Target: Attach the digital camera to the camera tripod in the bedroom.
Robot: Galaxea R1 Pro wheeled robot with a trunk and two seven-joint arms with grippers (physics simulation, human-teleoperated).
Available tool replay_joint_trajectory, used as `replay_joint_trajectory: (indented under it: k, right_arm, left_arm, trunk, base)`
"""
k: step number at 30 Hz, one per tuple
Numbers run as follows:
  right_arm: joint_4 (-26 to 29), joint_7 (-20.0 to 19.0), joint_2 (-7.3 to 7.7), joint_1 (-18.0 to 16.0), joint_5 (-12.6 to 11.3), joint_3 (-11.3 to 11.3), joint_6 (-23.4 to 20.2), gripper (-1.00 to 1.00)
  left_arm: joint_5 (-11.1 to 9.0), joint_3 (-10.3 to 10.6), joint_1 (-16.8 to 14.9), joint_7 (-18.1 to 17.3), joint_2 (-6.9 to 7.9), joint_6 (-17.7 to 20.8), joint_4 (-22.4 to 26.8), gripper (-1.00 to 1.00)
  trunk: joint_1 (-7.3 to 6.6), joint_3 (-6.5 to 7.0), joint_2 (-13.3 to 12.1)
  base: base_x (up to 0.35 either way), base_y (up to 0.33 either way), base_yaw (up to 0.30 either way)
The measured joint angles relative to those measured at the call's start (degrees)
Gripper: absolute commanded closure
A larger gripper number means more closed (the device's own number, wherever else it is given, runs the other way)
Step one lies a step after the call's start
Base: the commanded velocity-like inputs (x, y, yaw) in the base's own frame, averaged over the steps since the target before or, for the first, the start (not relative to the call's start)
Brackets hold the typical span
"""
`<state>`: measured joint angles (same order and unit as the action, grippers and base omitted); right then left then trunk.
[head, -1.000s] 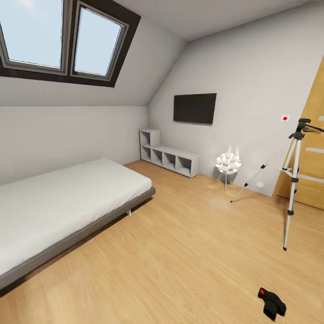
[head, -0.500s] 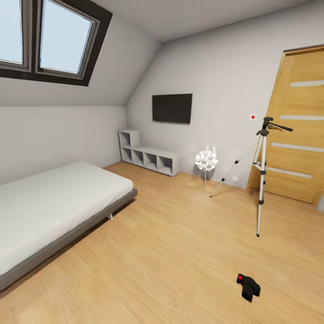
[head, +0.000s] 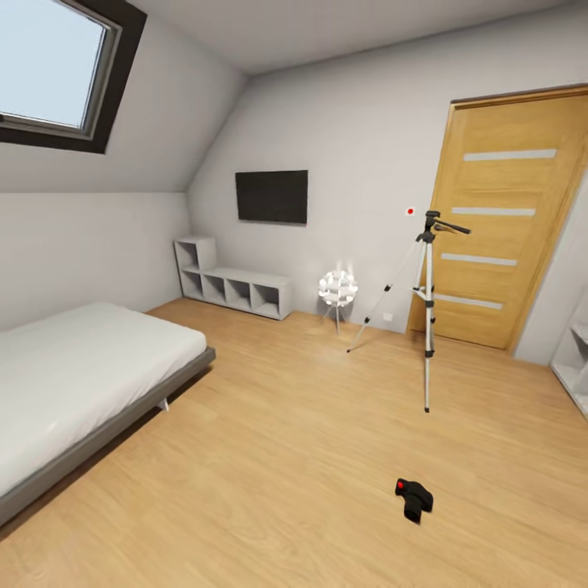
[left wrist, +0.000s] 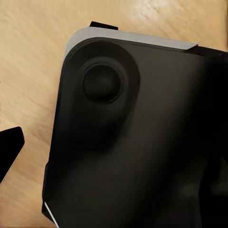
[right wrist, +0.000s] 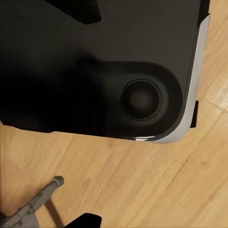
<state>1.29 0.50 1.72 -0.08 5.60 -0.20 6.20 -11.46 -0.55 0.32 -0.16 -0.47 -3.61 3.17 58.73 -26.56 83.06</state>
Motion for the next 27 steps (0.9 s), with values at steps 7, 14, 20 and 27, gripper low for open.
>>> replay_joint_trajectory:
  k: [7,14,20,27]
  right_arm:
    - [-0.02,0.00,-0.17,0.00,-0.13,-0.11,0.03,-1.00]
    - [-0.05,-0.05,-0.17,0.00,-2.22,-2.11,-0.10,-1.00]
    - [-0.01,-0.02,-0.12,0.00,-3.32,-3.10,-0.03,-1.00]
    - [-0.01,-0.04,-0.13,0.00,-3.37,-3.18,-0.01,-1.00]
  left_arm:
    - [-0.02,-0.10,0.00,0.00,-0.09,0.00,0.05,-1.00]
    - [-0.06,-0.19,0.00,0.00,-0.48,-0.15,0.16,-1.00]
    - [-0.06,-0.17,0.00,0.02,-0.67,-0.25,0.24,-1.00]
    - [-0.06,-0.15,0.00,0.01,-0.90,-0.22,0.31,-1.00]
  trunk:
    - [0.00,0.00,0.00]
    - [0.00,0.00,0.00]
    - [0.00,0.00,0.00]
    - [0.00,0.00,0.00]
  base:
    - [0.000,0.000,-0.297]
    - [0.000,0.000,-0.297]
    - [0.000,0.000,-0.297]
    - [0.000,0.000,-0.297]
